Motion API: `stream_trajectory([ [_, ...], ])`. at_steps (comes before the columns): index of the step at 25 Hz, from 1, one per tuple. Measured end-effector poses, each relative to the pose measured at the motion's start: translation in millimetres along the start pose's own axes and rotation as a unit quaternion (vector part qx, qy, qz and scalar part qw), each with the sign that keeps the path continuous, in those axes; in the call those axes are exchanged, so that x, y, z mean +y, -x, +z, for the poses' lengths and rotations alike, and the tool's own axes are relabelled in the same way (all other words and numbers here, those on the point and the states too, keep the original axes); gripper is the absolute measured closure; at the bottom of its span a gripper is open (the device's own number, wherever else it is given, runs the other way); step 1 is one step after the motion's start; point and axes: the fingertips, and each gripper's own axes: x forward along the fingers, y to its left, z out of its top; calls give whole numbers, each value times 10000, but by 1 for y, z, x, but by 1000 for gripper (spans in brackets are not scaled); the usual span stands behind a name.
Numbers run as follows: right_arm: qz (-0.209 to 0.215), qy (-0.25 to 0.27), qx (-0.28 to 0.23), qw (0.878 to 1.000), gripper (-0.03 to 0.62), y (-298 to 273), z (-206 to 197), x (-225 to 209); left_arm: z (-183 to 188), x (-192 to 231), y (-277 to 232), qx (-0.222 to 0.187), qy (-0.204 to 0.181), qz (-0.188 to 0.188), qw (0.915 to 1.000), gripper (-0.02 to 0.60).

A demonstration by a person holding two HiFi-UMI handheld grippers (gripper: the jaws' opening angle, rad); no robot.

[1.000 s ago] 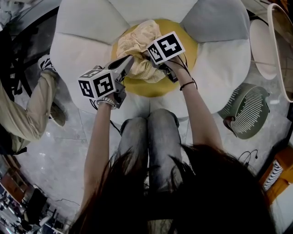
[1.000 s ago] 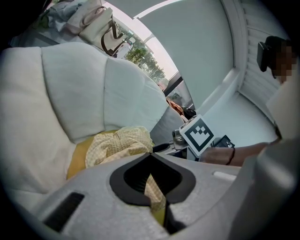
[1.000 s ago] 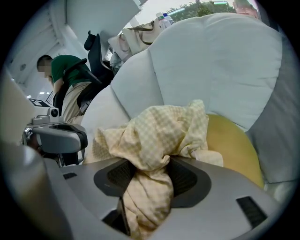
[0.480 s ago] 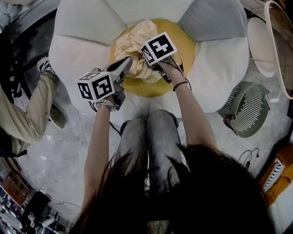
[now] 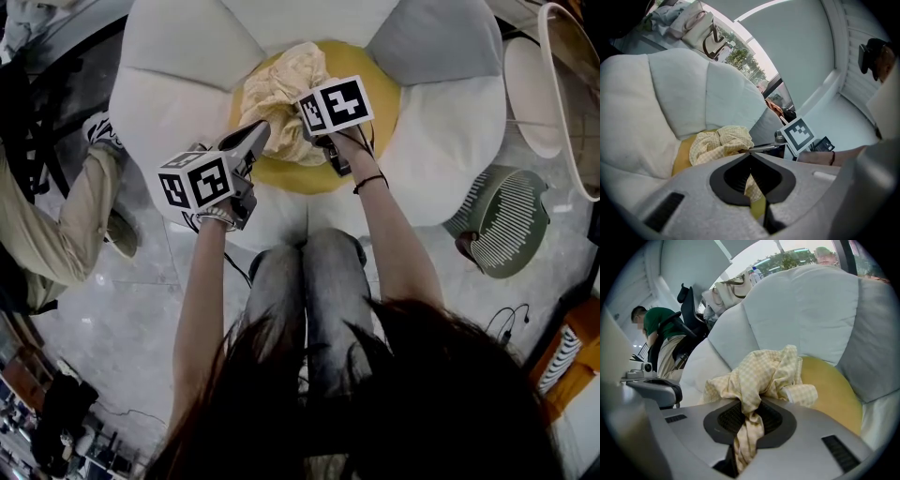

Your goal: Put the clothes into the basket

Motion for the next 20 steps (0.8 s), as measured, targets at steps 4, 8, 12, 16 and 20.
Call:
stream_trajectory([
  [4, 77, -138, -135, 9998, 542, 17, 7, 11, 5, -11, 12, -2, 43, 43, 10000, 571],
  [8, 118, -102, -112, 9998, 542, 35, 15, 24, 13, -28, 22, 6, 65, 52, 10000, 571],
  [12, 155, -30, -72, 9998, 542, 53, 25, 36, 27, -43, 31, -13, 40, 40, 10000, 571],
  [16, 154, 9, -46, 9999, 542, 71, 35, 47, 44, -58, 40, -38, 12, 26, 10000, 571],
  [20, 146, 29, -33, 9999, 542, 93, 43, 55, 55, -77, 51, -40, -6, 11, 10000, 571],
])
